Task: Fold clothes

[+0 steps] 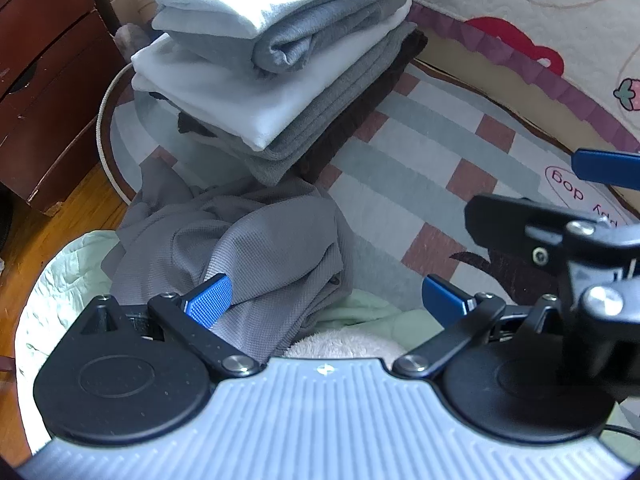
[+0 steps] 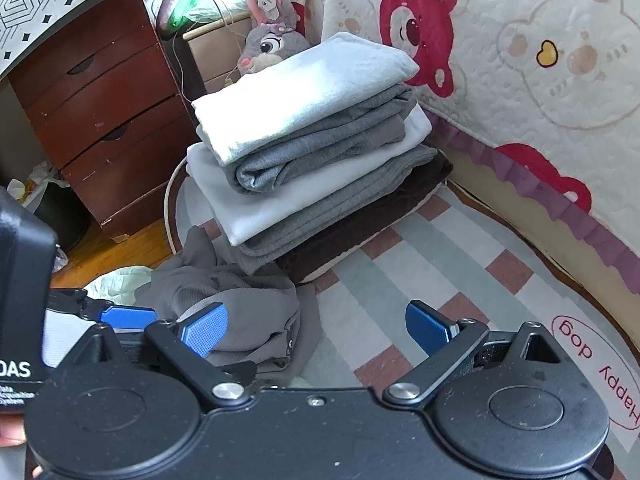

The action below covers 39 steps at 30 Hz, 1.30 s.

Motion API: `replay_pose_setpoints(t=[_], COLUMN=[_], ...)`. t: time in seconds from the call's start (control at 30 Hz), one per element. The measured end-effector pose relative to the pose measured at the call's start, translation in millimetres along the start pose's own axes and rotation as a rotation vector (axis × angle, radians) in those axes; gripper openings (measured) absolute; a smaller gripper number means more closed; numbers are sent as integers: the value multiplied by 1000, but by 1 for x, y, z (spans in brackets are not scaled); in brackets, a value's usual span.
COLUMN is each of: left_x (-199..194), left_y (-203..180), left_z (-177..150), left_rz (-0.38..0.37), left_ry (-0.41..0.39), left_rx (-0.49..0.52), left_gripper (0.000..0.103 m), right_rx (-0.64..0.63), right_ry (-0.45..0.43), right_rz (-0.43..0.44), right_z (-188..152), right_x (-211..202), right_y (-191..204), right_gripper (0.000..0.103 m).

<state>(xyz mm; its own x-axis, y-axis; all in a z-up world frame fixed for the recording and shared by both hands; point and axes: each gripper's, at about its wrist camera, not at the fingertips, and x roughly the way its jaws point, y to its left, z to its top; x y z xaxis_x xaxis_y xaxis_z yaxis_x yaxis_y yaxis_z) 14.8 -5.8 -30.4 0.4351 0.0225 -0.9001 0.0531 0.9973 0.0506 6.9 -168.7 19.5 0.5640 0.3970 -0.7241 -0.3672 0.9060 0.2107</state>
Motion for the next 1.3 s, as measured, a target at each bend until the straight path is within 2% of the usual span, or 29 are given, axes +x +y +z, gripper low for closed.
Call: replay_pose_setpoints(t=[0.3, 0.43, 0.57, 0.7, 0.77, 0.83, 0.9, 1.0, 1.1, 1.13, 1.17, 1.23, 1.27, 1.3], left_x=[16, 30, 46, 63, 67, 70, 69, 71, 73, 74, 75, 81, 87, 96], left_y=[14, 35, 69, 100, 112, 125, 143, 164, 165, 161, 157, 149, 144, 141], left_z=[-2, -8, -23, -45, -56, -66, -73, -80, -86, -87, -88, -90, -91, -91], left_rz=[11, 42, 66, 89, 105, 109, 74, -1, -38, -48, -58, -55, -46, -35], left_ry=[23, 34, 17, -4, -21, -34, -46, -41, -28, -29, -31, -31, -27, -11], left_rx=[-7, 2, -18, -25, -27, -48, -108, -185, -177, -155, -134, -92, -71, -60], left_gripper=[103, 103, 102, 100, 95, 84, 75, 65, 65, 65, 66, 75, 78, 82], right_rx=[18, 93, 187, 355, 413, 410, 390, 339, 296, 302, 310, 321, 317, 312], right_ry=[17, 42, 90, 159, 165, 158, 153, 155, 167, 173, 200, 276, 306, 328], right_rz=[4, 34, 165, 317, 358, 362, 372, 402, 417, 403, 389, 368, 369, 375], right_z=[-2, -10, -27, -48, -57, -59, -60, -55, -50, -49, -51, -55, -58, -61], right_x=[7, 21, 51, 99, 117, 130, 142, 161, 188, 200, 213, 239, 247, 254], right_y=[-5, -13, -21, -44, -52, -56, -57, -55, -45, -44, -41, -34, -31, -27], right_gripper=[98, 98, 98, 96, 91, 89, 82, 78, 80, 83, 91, 92, 92, 78])
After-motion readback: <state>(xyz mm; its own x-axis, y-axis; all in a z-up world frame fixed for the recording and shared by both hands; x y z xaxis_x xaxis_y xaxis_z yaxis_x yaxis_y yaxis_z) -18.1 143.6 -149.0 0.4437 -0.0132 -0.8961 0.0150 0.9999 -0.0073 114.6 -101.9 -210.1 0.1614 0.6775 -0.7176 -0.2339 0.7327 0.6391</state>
